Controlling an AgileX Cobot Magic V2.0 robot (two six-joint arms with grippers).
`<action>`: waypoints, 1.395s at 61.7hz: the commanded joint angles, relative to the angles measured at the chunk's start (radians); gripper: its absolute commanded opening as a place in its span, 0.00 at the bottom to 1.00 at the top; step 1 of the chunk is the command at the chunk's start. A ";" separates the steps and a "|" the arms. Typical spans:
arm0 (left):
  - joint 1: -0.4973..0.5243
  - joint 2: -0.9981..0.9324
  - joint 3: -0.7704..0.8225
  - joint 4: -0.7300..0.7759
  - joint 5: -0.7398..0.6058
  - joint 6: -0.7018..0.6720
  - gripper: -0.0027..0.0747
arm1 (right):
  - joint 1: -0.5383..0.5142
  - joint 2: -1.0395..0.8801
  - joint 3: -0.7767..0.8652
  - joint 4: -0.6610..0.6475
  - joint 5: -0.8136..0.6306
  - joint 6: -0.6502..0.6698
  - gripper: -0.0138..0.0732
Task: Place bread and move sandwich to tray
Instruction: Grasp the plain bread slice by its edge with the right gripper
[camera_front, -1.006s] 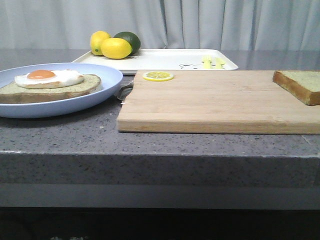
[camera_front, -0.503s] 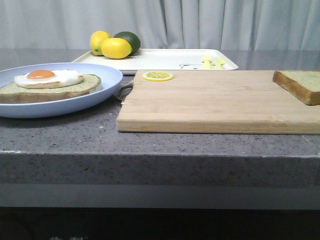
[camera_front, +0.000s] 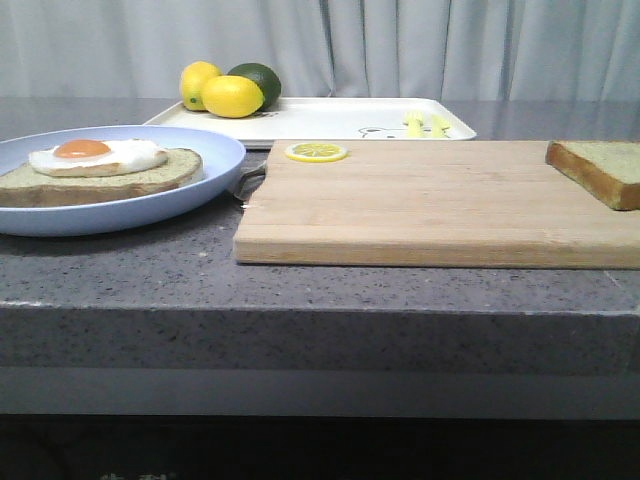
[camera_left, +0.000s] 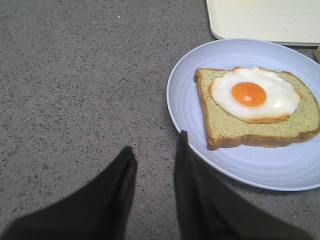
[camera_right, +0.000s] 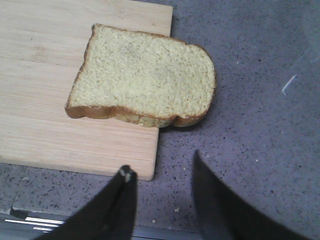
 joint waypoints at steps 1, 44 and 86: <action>0.001 0.004 -0.032 0.010 -0.071 0.000 0.56 | -0.001 0.013 -0.037 -0.012 -0.072 -0.004 0.81; -0.177 0.004 -0.032 0.005 -0.082 0.015 0.60 | -0.001 0.297 -0.340 0.099 0.318 -0.012 0.85; -0.336 0.004 -0.032 0.066 -0.026 0.022 0.60 | -0.591 0.726 -0.553 0.684 0.549 -0.451 0.85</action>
